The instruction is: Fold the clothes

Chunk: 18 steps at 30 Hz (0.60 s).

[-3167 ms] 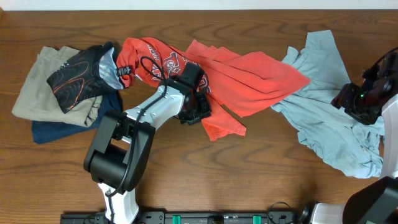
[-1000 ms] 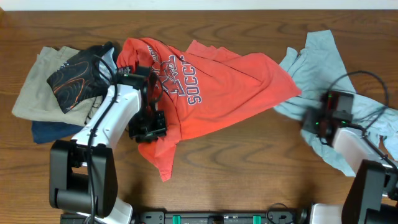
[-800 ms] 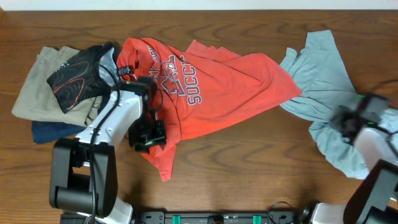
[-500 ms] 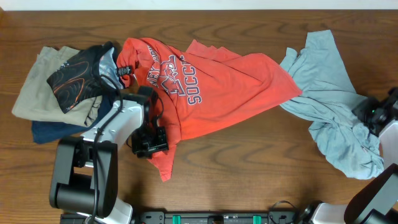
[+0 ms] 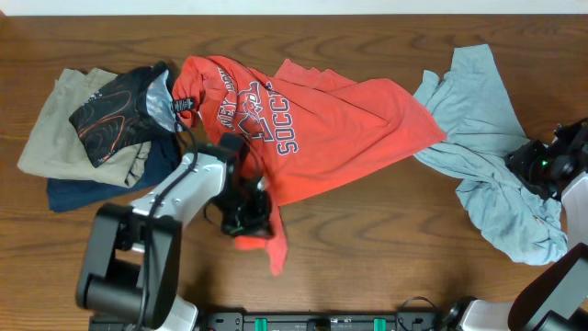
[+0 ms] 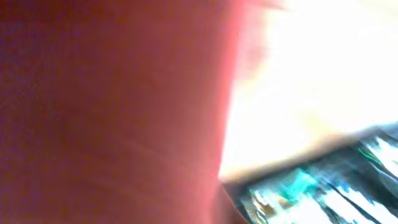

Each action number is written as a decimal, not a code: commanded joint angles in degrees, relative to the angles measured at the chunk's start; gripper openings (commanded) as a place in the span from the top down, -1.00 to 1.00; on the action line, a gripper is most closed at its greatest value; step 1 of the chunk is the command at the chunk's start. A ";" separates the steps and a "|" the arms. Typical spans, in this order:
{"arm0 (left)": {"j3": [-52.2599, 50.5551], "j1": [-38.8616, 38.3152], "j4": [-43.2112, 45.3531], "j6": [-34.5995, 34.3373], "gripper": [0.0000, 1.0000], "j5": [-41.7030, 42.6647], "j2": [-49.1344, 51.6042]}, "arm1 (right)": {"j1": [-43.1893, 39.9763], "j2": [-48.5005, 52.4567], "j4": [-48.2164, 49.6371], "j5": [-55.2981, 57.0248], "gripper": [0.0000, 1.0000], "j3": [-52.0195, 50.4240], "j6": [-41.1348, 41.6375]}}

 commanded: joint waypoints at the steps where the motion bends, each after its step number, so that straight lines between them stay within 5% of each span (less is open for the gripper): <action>1: 7.67 1.92 -2.32 8.39 0.87 21.27 -5.92 | 0.44 -0.11 -0.63 0.46 0.28 0.90 -1.66; 5: 11.47 6.32 -2.40 8.37 0.88 17.81 -12.70 | 0.44 -0.11 -1.11 0.90 0.28 0.90 -2.73; 12: 10.80 12.74 -11.28 7.74 0.88 -16.92 -19.63 | 0.44 -0.11 -1.66 1.55 0.27 0.90 -3.58; 18: 5.40 12.76 -15.50 6.29 0.87 -20.28 -19.37 | 0.44 -0.11 -2.12 1.55 0.27 0.90 -3.58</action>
